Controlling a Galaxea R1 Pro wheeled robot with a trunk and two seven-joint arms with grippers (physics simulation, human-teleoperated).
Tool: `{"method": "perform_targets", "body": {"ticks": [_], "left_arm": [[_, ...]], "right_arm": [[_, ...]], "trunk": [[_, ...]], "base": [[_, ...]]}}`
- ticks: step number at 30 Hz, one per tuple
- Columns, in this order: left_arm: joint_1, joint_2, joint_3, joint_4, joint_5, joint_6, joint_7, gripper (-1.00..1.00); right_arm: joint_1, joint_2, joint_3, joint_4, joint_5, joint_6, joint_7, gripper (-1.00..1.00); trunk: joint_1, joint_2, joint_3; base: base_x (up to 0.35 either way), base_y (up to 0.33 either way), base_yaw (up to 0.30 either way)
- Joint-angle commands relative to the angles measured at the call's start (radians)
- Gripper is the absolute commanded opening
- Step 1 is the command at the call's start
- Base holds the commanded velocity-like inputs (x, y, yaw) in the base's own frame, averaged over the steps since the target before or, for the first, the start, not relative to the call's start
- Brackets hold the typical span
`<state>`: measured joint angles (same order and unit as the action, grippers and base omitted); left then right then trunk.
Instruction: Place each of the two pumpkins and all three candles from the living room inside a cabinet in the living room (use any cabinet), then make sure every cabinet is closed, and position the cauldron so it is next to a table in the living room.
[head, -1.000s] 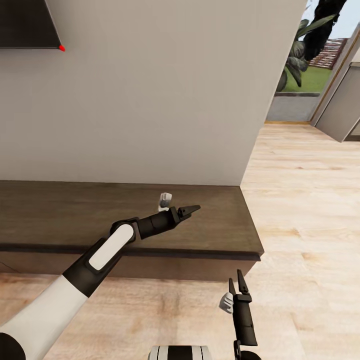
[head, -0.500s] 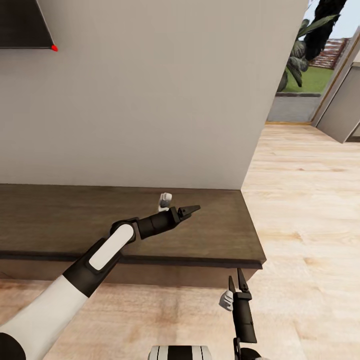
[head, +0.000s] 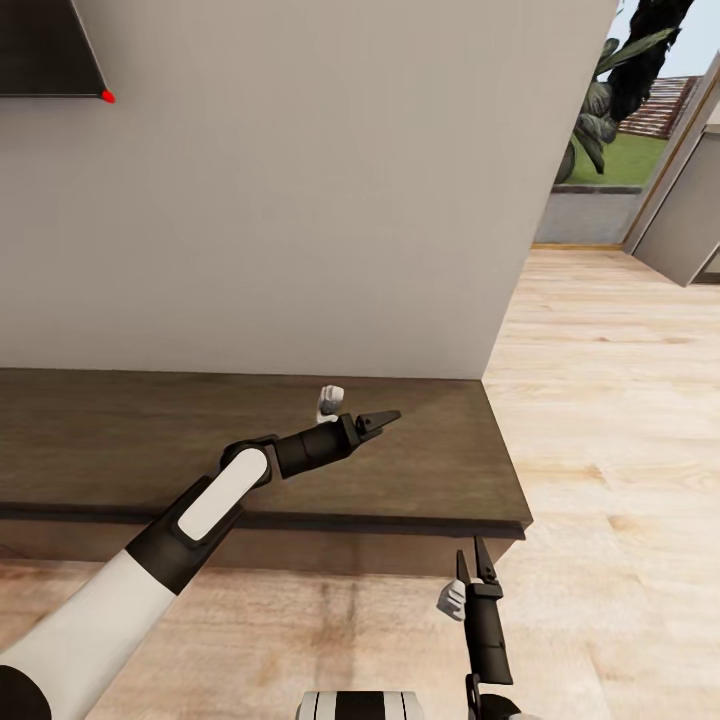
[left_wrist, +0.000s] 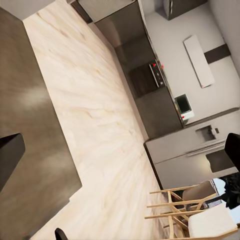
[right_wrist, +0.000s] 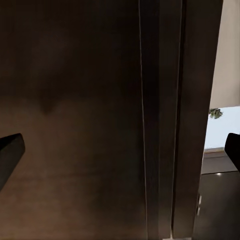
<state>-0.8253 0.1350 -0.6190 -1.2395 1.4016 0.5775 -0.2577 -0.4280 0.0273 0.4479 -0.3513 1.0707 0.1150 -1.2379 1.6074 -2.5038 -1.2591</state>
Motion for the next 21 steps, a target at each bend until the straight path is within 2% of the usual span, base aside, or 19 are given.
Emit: {"method": "perform_targets", "body": {"ticks": [1, 3, 5, 9, 12, 17, 21], "left_arm": [[0.0, 0.0, 0.0, 0.0, 0.0, 0.0, 0.0, 1.0], [0.0, 0.0, 0.0, 0.0, 0.0, 0.0, 0.0, 1.0], [0.011, -0.012, 0.0, -0.004, 0.0, -0.011, -0.003, 1.0], [0.026, -0.008, 0.001, -0.003, 0.0, -0.033, -0.003, 1.0], [0.032, -0.007, -0.001, -0.009, 0.0, -0.05, -0.002, 1.0], [0.034, -0.027, -0.003, -0.003, -0.001, -0.078, 0.001, 1.0], [0.034, -0.029, -0.004, -0.002, -0.001, -0.1, 0.002, 1.0]], "right_arm": [[0.0, 0.0, 0.0, 0.0, 0.0, 0.0, 0.0, 1.0], [0.0, 0.002, 0.0, 0.0, 0.0, 0.0, 0.0, 1.0], [-0.011, 0.0, 0.009, 0.001, 0.007, 0.0, -0.003, 1.0], [-0.021, -0.001, 0.011, 0.003, 0.008, 0.001, 0.0, 1.0], [-0.024, -0.001, 0.029, 0.003, 0.02, 0.001, -0.003, 1.0], [-0.025, -0.006, 0.057, 0.002, 0.023, 0.0, -0.006, 1.0], [-0.025, -0.006, 0.08, 0.002, 0.023, 0.0, -0.006, 1.0]], "trunk": [[0.0, 0.0, 0.0], [0.0, 0.0, 0.0], [0.0, 0.0, 0.0], [0.0, 0.0, 0.0], [0.0, 0.0, 0.0], [0.0, 0.0, 0.0], [0.0, 0.0, 0.0]], "base": [[0.0, 0.0, 0.0], [0.059, 0.0, 0.0], [0.0, 0.0, 0.0], [0.0, 0.0, 0.0], [0.0, 0.0, 0.0], [0.0, 0.0, 0.0], [0.0, 0.0, 0.0]]}}
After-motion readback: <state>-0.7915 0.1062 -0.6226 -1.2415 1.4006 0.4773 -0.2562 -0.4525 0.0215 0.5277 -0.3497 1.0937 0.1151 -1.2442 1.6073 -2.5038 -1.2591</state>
